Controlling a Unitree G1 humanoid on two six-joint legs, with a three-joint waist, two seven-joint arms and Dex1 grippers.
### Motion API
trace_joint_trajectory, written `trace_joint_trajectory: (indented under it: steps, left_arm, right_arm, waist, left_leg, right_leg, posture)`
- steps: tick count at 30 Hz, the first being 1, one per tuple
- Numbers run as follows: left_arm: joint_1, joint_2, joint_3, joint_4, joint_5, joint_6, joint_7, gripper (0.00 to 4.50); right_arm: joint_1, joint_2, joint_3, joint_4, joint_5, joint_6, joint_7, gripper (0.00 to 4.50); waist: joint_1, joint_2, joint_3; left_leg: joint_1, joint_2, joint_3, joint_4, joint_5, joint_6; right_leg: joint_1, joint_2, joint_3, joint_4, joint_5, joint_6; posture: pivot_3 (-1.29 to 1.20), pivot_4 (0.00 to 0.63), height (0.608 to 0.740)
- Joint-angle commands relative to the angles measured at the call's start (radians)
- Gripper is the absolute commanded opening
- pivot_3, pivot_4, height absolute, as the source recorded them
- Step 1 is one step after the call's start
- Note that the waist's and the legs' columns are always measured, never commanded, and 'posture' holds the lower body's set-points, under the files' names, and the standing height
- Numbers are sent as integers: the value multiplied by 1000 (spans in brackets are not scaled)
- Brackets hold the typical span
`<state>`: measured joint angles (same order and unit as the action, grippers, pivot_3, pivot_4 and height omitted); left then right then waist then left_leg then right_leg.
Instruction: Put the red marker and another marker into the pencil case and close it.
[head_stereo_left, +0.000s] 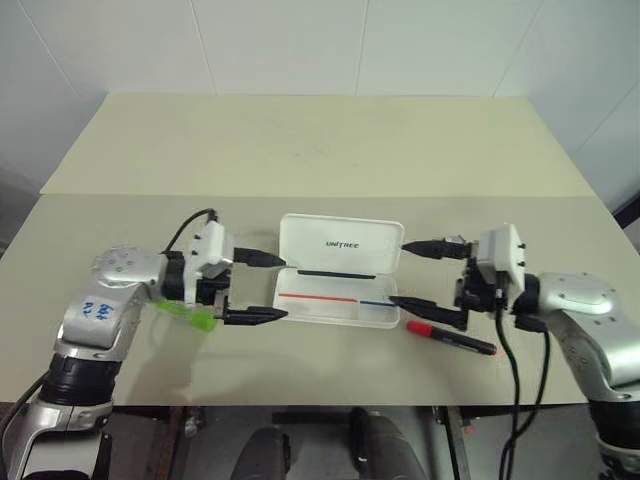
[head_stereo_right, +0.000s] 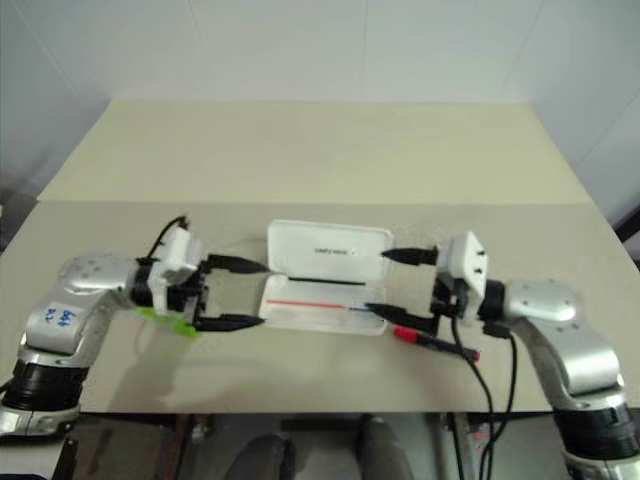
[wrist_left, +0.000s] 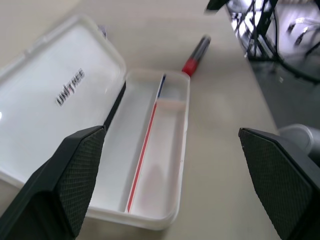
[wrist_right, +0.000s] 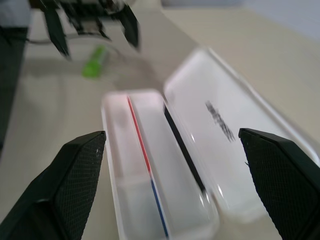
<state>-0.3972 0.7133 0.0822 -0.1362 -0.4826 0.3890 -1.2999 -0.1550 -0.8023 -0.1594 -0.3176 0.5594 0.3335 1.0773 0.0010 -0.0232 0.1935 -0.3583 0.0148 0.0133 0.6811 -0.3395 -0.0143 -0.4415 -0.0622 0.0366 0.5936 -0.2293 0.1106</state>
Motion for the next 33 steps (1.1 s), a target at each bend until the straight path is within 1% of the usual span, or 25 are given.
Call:
trace_joint_trajectory:
  steps: [1,4,6,7,8,10,17,21,24,27,33]
  left_arm:
    - [53,43,86,-6,-79,-26,-62,4467]
    - [85,66,93,-9,-81,-51,-95,4467]
    - [101,84,83,2,-69,-76,-130,4467]
    - [104,87,76,1,-68,-80,-137,4467]
    - [105,87,68,1,-65,-85,-144,4467]
    - [96,92,49,4,-64,-81,-157,4467]
    - [33,107,34,42,-56,-81,-160,4467]
    - [25,115,32,34,-57,-73,-153,4467]
    - [31,122,34,27,-55,-73,-148,4467]
    - [45,130,42,14,-57,-68,-137,4500]
    - [70,144,52,-1,-63,-74,-120,4500]
  right_arm:
    - [126,-70,-113,4,4,-4,55,4500]
    - [210,-101,-166,41,-1,-20,85,4500]
    - [250,-108,-176,77,-18,-35,100,4500]
    - [261,-105,-176,95,-24,-42,104,4500]
    - [272,-100,-171,124,-37,-59,108,4500]
    - [290,-87,-149,184,-64,-88,120,4500]
    - [222,-30,-58,310,-123,-152,122,4500]
    - [171,-1,-18,372,-147,-179,126,4500]
    - [135,20,11,420,-160,-207,138,4500]
    - [117,39,37,455,-173,-241,164,3891]
    - [106,59,53,497,-187,-292,169,1686]
  waist:
    - [-1,0,0]
    - [-3,0,0]
    - [-7,0,0]
    - [-8,0,0]
    - [-8,-1,0]
    - [-8,0,0]
    - [-13,-1,0]
    - [-26,-1,0]
    - [-31,-1,0]
    - [-34,-1,0]
    - [-31,-1,0]
  left_leg:
    - [0,0,0,0,0,0]
    - [0,0,1,-1,0,0]
    - [3,0,3,0,0,0]
    - [5,1,4,0,0,0]
    - [6,1,4,0,0,0]
    - [7,1,3,0,0,0]
    - [8,0,3,1,1,0]
    - [8,0,3,1,1,0]
    - [8,0,1,1,0,0]
    - [8,1,2,1,0,0]
    - [14,2,2,-1,0,0]
  right_leg:
    - [0,0,0,0,0,0]
    - [0,0,0,-1,0,0]
    - [2,0,1,-1,0,0]
    - [5,1,1,-2,-1,-2]
    - [7,1,1,-3,-5,-8]
    - [9,1,1,-4,-6,-11]
    - [11,1,3,-4,-6,-10]
    - [11,1,3,-3,-3,-5]
    - [11,1,2,-3,-3,-5]
    - [11,1,2,-3,-3,-5]
    - [13,2,2,-1,-3,-5]
  posture:
    - [0,150,740]
    - [0,150,740]
    - [0,150,740]
    - [0,150,740]
    - [0,150,740]
    - [0,150,740]
    - [0,150,740]
    - [0,150,740]
    - [0,150,740]
    - [0,150,740]
    - [0,150,740]
